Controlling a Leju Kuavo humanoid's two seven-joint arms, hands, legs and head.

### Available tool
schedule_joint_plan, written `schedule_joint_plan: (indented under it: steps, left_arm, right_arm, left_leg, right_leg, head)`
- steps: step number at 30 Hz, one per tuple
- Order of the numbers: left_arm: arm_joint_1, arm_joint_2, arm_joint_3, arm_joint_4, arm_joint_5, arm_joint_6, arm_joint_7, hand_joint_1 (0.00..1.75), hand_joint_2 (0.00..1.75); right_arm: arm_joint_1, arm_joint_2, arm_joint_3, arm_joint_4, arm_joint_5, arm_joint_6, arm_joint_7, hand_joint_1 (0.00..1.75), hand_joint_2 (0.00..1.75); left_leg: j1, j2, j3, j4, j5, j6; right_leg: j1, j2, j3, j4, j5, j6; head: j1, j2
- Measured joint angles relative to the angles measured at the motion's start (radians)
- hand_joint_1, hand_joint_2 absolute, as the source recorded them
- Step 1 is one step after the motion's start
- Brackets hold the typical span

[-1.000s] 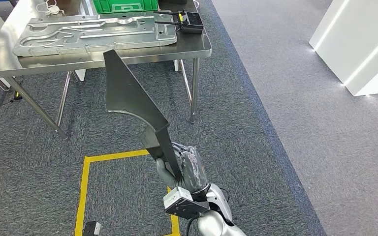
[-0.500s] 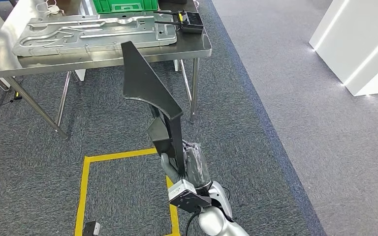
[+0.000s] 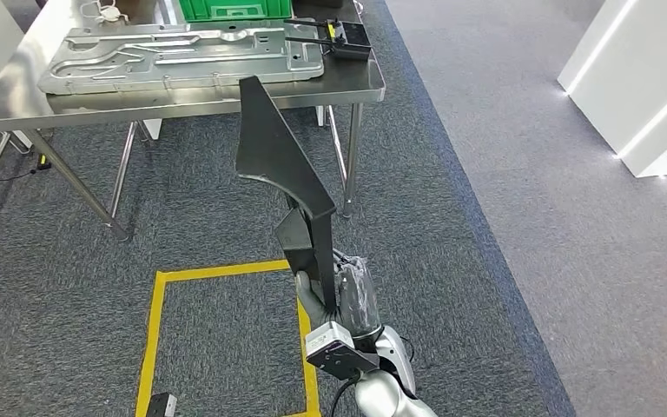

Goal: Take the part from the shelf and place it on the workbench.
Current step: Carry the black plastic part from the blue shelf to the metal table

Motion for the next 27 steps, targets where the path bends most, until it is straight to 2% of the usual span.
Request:
schedule_joint_plan:
  steps: [1,2,3,5,7,8,10,11,12,13,14,16,17,18,21,23,25,26,27]
  left_arm:
    - [-0.001,0.0,0.0,0.0,0.0,0.0,0.0,0.0,1.75]
    - [-0.003,0.0,0.0,0.0,0.0,0.0,-0.001,0.0,1.75]
    - [-0.003,0.0,0.0,0.0,0.0,0.0,-0.001,0.0,1.75]
    - [-0.001,0.0,0.001,0.0,0.0,0.0,-0.001,0.0,1.75]
    - [0.002,0.0,0.001,0.0,0.0,0.0,-0.002,0.0,1.75]
    - [0.001,0.0,0.001,0.0,0.0,0.0,-0.002,0.0,1.75]
    - [-0.001,0.0,0.001,0.0,0.0,0.0,-0.001,0.0,1.75]
    - [-0.001,0.0,0.001,0.0,0.0,0.0,-0.001,0.0,1.75]
    - [0.001,0.0,0.001,0.0,0.0,0.0,0.0,0.0,1.75]
    - [0.002,0.0,0.001,0.0,-0.001,0.0,0.001,0.0,1.75]
    - [0.003,0.0,0.001,0.0,-0.001,0.0,0.002,0.0,1.75]
    - [0.002,0.0,0.001,0.0,-0.001,0.0,0.002,0.0,1.75]
    - [0.0,-0.001,0.001,-0.001,-0.002,0.0,0.002,0.0,1.75]
    - [-0.001,-0.001,0.001,-0.001,-0.002,-0.001,0.002,0.0,1.75]
    - [-0.001,-0.001,0.002,-0.001,-0.002,-0.001,0.002,0.0,1.75]
    - [-0.002,-0.001,0.002,-0.001,-0.002,-0.001,0.002,0.0,1.75]
    - [-0.005,-0.002,0.002,-0.001,-0.005,-0.001,0.003,0.0,1.75]
    - [-0.005,-0.002,0.002,-0.001,-0.007,-0.001,0.004,0.0,1.75]
    - [-0.005,-0.002,0.002,-0.001,-0.008,-0.001,0.005,0.0,1.75]
  right_arm:
    - [0.0,0.0,-0.001,0.0,0.001,0.0,0.0,1.75,1.75]
    - [0.001,0.0,-0.001,0.0,0.001,0.0,0.0,1.75,1.75]
    - [0.001,0.0,-0.002,0.0,0.002,0.0,0.0,1.75,1.75]
    - [0.002,0.001,-0.002,-0.002,0.002,-0.001,0.0,1.75,1.75]
    - [0.002,0.003,-0.002,-0.004,0.004,-0.001,0.0,1.75,1.75]
    - [0.001,0.003,-0.002,-0.006,0.006,-0.002,0.0,1.75,1.75]
    - [0.002,0.004,-0.003,-0.007,0.01,-0.004,0.0,1.75,1.75]
    - [0.003,0.004,-0.003,-0.007,0.012,-0.005,0.0,1.75,1.75]
    - [0.004,0.004,-0.003,-0.007,0.013,-0.006,0.0,1.75,1.75]
    - [0.004,0.004,-0.003,-0.007,0.015,-0.007,0.001,1.75,1.75]
    - [0.004,0.004,-0.003,-0.007,0.015,-0.007,0.001,1.75,1.75]
    - [0.004,0.004,-0.003,-0.007,0.016,-0.008,0.001,1.75,1.75]
    - [0.004,0.004,-0.003,-0.007,0.016,-0.008,0.001,1.75,1.75]
    - [0.003,0.004,-0.003,-0.008,0.016,-0.008,0.001,1.75,1.75]
    - [0.003,0.004,-0.004,-0.008,0.017,-0.008,0.001,1.75,1.75]
    - [0.002,0.004,-0.004,-0.011,0.017,-0.008,0.001,1.75,1.75]
    - [0.004,0.003,-0.004,-0.014,0.022,-0.011,0.001,1.75,1.75]
    - [0.006,0.001,-0.004,-0.014,0.028,-0.013,0.0,1.75,1.75]
    - [0.008,-0.001,-0.004,-0.014,0.036,-0.017,0.0,1.75,1.75]
  left_leg:
    - [0.0,-0.009,-0.001,0.004,-0.001,-0.006]
    - [0.0,-0.017,-0.005,0.006,-0.002,-0.013]
    - [0.001,-0.025,-0.009,0.007,-0.002,-0.021]
    - [0.005,-0.04,-0.014,0.005,0.0,-0.037]
    - [0.008,-0.026,-0.027,0.03,-0.017,-0.047]
    - [0.008,-0.01,-0.046,0.07,-0.04,-0.05]
    - [0.009,0.021,-0.11,0.199,-0.099,-0.052]
    - [0.009,0.027,-0.142,0.258,-0.118,-0.054]
    - [0.01,0.031,-0.16,0.289,-0.121,-0.056]
    - [0.01,0.035,-0.159,0.282,-0.104,-0.056]
    - [0.01,0.042,-0.136,0.233,-0.07,-0.056]
    - [0.006,0.08,-0.068,0.095,-0.01,-0.053]
    - [0.003,0.095,-0.046,0.048,0.004,-0.047]
    - [-0.001,0.103,-0.037,0.026,0.006,-0.041]
    - [-0.004,0.078,-0.041,0.021,0.009,-0.02]
    - [-0.002,0.058,-0.04,0.017,0.014,-0.006]
    - [-0.002,0.041,-0.041,0.016,0.017,0.002]
    - [-0.004,0.033,-0.041,0.016,0.017,0.004]
    - [-0.006,0.025,-0.041,0.016,0.017,0.005]
  right_leg:
    - [-0.002,0.015,0.033,-0.065,0.022,-0.002]
    - [-0.002,0.028,0.054,-0.108,0.033,-0.003]
    - [-0.001,0.037,0.062,-0.127,0.032,-0.007]
    - [0.003,0.025,0.064,-0.132,0.032,-0.018]
    - [0.003,0.006,0.071,-0.142,0.035,-0.035]
    - [0.003,-0.006,0.075,-0.147,0.036,-0.042]
    - [0.009,-0.03,0.078,-0.148,0.033,-0.051]
    - [0.012,-0.042,0.078,-0.148,0.031,-0.053]
    - [0.014,-0.054,0.079,-0.147,0.029,-0.054]
    - [0.015,-0.064,0.08,-0.146,0.027,-0.053]
    - [0.016,-0.074,0.083,-0.145,0.024,-0.052]
    - [0.019,-0.092,0.088,-0.139,0.016,-0.044]
    - [0.022,-0.1,0.09,-0.137,0.013,-0.04]
    - [0.025,-0.107,0.09,-0.135,0.01,-0.036]
    - [0.025,-0.124,0.093,-0.133,0.006,-0.021]
    - [0.02,-0.091,0.076,-0.089,-0.027,-0.011]
    - [0.018,-0.046,0.017,0.035,-0.091,-0.007]
    - [0.019,-0.037,-0.019,0.103,-0.116,-0.008]
    - [0.02,-0.033,-0.047,0.149,-0.125,-0.01]
  head:
    - [0.0,0.0]
    - [0.0,0.0]
    - [0.0,0.0]
    - [0.0,0.0]
    - [0.0,0.0]
    - [-0.001,0.0]
    - [-0.001,0.0]
    - [-0.001,0.0]
    - [-0.001,0.0]
    - [-0.001,0.0]
    - [-0.001,0.0]
    - [-0.001,0.0]
    - [-0.001,0.0]
    - [0.0,0.0]
    - [0.0,0.0]
    - [0.0,0.0]
    - [0.0,0.0]
    - [0.0,0.0]
    - [0.0,0.0]
